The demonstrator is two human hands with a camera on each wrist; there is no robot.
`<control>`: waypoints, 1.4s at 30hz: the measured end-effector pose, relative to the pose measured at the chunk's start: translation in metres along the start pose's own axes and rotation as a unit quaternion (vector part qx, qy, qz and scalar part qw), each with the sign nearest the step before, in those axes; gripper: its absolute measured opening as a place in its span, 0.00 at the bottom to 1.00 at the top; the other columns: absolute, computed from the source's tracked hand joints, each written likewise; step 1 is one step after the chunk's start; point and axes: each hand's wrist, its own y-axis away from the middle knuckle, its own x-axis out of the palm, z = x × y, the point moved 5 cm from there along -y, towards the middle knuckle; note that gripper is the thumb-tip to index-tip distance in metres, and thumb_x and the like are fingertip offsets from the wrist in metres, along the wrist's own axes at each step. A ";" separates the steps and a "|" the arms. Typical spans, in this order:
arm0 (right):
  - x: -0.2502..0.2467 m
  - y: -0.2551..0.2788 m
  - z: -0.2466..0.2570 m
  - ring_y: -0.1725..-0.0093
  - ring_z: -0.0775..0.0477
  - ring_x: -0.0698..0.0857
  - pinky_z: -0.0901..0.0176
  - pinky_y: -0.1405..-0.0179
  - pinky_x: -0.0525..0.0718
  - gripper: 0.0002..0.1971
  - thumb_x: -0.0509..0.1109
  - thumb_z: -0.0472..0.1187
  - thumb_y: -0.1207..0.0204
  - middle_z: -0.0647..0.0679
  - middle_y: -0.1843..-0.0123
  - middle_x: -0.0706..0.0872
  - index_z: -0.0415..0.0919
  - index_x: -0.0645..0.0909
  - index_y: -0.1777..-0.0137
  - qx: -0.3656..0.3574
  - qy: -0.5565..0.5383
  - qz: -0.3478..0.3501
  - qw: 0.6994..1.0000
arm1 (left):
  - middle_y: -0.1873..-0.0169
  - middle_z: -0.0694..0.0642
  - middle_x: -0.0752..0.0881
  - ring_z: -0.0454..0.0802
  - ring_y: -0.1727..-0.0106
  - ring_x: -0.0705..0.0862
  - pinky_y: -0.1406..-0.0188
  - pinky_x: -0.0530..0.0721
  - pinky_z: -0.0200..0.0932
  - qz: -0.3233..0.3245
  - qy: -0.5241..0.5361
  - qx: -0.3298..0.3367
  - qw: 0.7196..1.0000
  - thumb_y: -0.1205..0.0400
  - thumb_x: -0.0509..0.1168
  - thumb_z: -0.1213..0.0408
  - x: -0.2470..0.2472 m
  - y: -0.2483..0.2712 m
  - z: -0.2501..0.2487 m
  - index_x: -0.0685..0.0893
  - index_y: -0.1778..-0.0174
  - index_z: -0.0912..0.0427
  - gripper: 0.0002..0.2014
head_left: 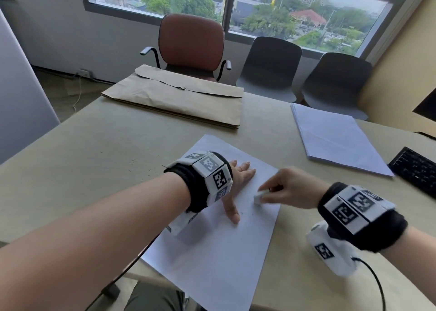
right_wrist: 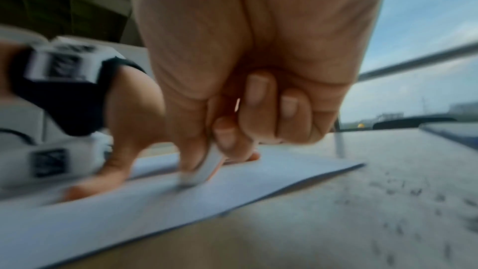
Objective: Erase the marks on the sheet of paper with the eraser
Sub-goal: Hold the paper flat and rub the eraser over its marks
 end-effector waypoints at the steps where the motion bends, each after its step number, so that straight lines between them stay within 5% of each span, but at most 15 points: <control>1: -0.004 -0.006 -0.003 0.80 0.65 0.75 0.78 0.79 0.69 0.11 0.73 0.44 0.28 0.61 0.85 0.75 0.41 0.89 0.49 0.002 -0.005 -0.027 1.000 | 0.17 0.52 0.34 0.56 0.17 0.36 0.20 0.44 0.59 0.000 -0.001 0.000 1.000 0.29 0.74 0.45 0.000 0.000 0.000 0.32 0.18 0.55 0.60; 3: -0.004 -0.007 -0.004 0.81 0.62 0.73 0.77 0.79 0.68 0.11 0.72 0.43 0.27 0.59 0.81 0.72 0.36 0.90 0.52 -0.003 -0.006 -0.042 0.999 | 0.17 0.52 0.34 0.57 0.17 0.36 0.20 0.44 0.59 0.000 -0.003 -0.001 1.000 0.29 0.73 0.45 0.000 0.001 -0.001 0.32 0.18 0.55 0.60; 8: 0.016 0.016 0.003 0.78 0.56 0.64 0.72 0.77 0.65 0.14 0.69 0.45 0.26 0.49 0.75 0.66 0.32 0.86 0.59 -0.052 0.010 0.058 0.997 | 0.18 0.51 0.33 0.56 0.17 0.35 0.19 0.44 0.61 0.003 0.005 0.001 1.000 0.29 0.74 0.46 0.000 0.002 0.000 0.32 0.18 0.54 0.60; 12: -0.001 -0.002 -0.002 0.81 0.62 0.72 0.76 0.78 0.68 0.10 0.73 0.44 0.28 0.58 0.85 0.72 0.39 0.90 0.54 -0.010 0.011 -0.020 1.000 | 0.18 0.51 0.33 0.56 0.17 0.35 0.20 0.44 0.60 0.002 0.004 0.000 1.000 0.29 0.74 0.45 -0.001 0.003 0.000 0.32 0.18 0.54 0.60; 14: 0.000 -0.002 -0.002 0.81 0.59 0.70 0.74 0.79 0.67 0.09 0.72 0.43 0.28 0.57 0.84 0.70 0.37 0.89 0.61 -0.012 0.016 -0.030 0.999 | 0.18 0.51 0.33 0.56 0.17 0.35 0.20 0.44 0.60 0.000 0.004 0.002 1.000 0.29 0.74 0.45 0.000 0.003 -0.001 0.32 0.18 0.54 0.60; 17: 0.013 0.010 0.004 0.79 0.54 0.61 0.68 0.79 0.60 0.19 0.69 0.40 0.26 0.50 0.77 0.60 0.33 0.73 0.77 -0.041 0.031 0.012 0.999 | 0.18 0.50 0.33 0.55 0.17 0.35 0.20 0.44 0.61 -0.002 0.004 -0.001 1.000 0.30 0.74 0.44 0.001 0.002 0.001 0.32 0.18 0.53 0.61; 19: 0.017 0.013 0.010 0.79 0.52 0.60 0.67 0.80 0.60 0.23 0.69 0.39 0.27 0.49 0.78 0.59 0.41 0.65 0.81 -0.043 0.036 0.023 0.998 | 0.18 0.49 0.32 0.55 0.17 0.34 0.21 0.45 0.63 0.001 0.001 0.001 1.000 0.30 0.74 0.43 0.000 0.003 0.002 0.32 0.18 0.49 0.60; 22: 0.016 0.006 0.009 0.82 0.53 0.66 0.68 0.81 0.61 0.25 0.71 0.40 0.29 0.52 0.85 0.62 0.47 0.67 0.86 -0.009 0.034 -0.003 0.999 | 0.18 0.50 0.30 0.56 0.17 0.33 0.22 0.45 0.68 0.009 -0.020 0.009 1.000 0.32 0.73 0.40 0.000 0.004 0.000 0.33 0.20 0.36 0.58; 28: 0.000 0.004 -0.008 0.78 0.51 0.60 0.64 0.78 0.60 0.20 0.66 0.35 0.33 0.47 0.80 0.61 0.41 0.63 0.82 0.056 0.083 -0.081 0.992 | 0.19 0.52 0.29 0.58 0.17 0.33 0.21 0.44 0.69 0.014 -0.028 0.012 0.999 0.33 0.73 0.39 0.001 0.005 -0.001 0.33 0.22 0.31 0.58; 32: 0.023 0.004 0.016 0.80 0.51 0.65 0.67 0.79 0.62 0.17 0.67 0.38 0.31 0.50 0.81 0.65 0.42 0.69 0.80 -0.006 0.061 -0.048 0.997 | 0.19 0.54 0.29 0.61 0.18 0.33 0.22 0.46 0.71 0.010 -0.039 0.020 0.999 0.32 0.74 0.40 0.002 0.003 -0.002 0.33 0.22 0.31 0.58; 38: 0.006 0.002 0.004 0.72 0.43 0.71 0.60 0.72 0.69 0.16 0.64 0.37 0.32 0.47 0.79 0.67 0.39 0.66 0.79 0.067 0.124 -0.081 0.987 | 0.19 0.53 0.29 0.59 0.17 0.33 0.21 0.46 0.71 0.011 -0.036 0.015 0.999 0.33 0.74 0.39 0.003 0.002 -0.001 0.32 0.22 0.30 0.58; 42: 0.025 0.005 0.026 0.80 0.53 0.66 0.62 0.78 0.63 0.21 0.66 0.37 0.32 0.46 0.79 0.72 0.46 0.63 0.83 0.029 0.091 -0.045 0.994 | 0.19 0.55 0.29 0.61 0.17 0.33 0.22 0.47 0.71 0.007 -0.050 0.017 0.999 0.33 0.73 0.39 0.002 0.000 -0.002 0.33 0.21 0.33 0.58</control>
